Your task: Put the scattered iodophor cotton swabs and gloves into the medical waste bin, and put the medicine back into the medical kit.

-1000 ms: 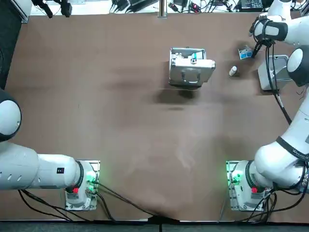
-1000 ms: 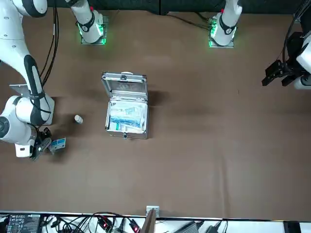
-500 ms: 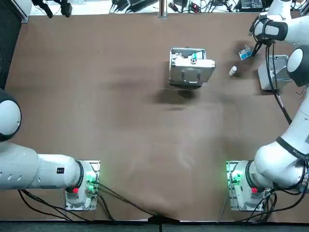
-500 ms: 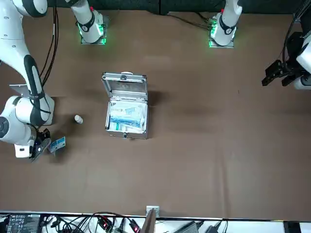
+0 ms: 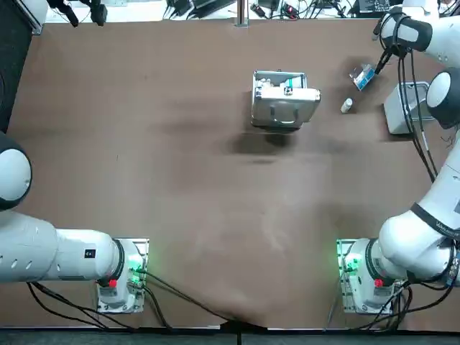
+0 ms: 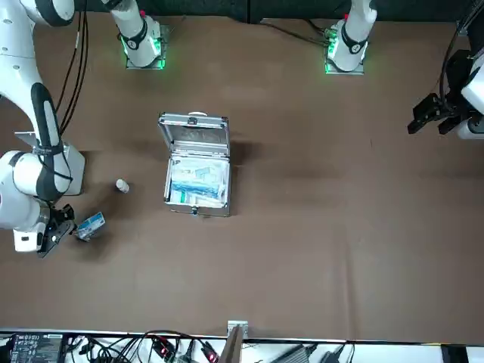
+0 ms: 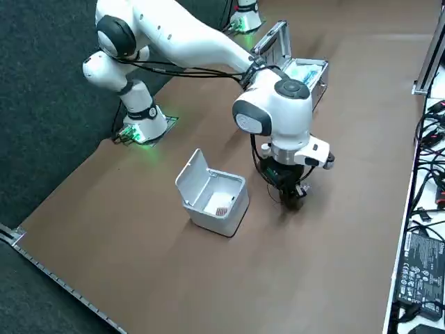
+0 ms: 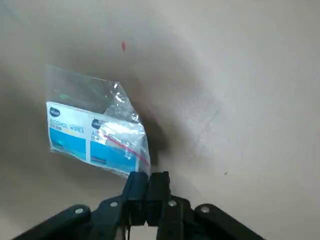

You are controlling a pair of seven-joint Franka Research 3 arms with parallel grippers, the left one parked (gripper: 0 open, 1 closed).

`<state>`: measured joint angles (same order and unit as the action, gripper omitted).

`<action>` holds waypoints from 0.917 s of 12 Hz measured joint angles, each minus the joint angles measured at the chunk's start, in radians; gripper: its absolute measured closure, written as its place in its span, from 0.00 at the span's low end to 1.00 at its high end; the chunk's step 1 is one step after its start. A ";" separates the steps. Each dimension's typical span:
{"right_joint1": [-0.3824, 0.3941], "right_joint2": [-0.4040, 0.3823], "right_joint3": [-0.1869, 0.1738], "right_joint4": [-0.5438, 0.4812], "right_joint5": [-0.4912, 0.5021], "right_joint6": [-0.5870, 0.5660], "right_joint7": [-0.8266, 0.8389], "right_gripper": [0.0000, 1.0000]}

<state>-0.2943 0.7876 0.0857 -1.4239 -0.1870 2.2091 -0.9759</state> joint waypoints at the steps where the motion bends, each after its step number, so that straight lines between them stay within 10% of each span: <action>1: 0.000 -0.001 0.000 0.006 0.007 -0.009 0.000 0.99; 11: -0.016 -0.209 -0.003 0.030 0.140 -0.184 0.004 0.99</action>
<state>-0.3101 0.5788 0.0823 -1.3936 -0.0466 2.0254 -0.9721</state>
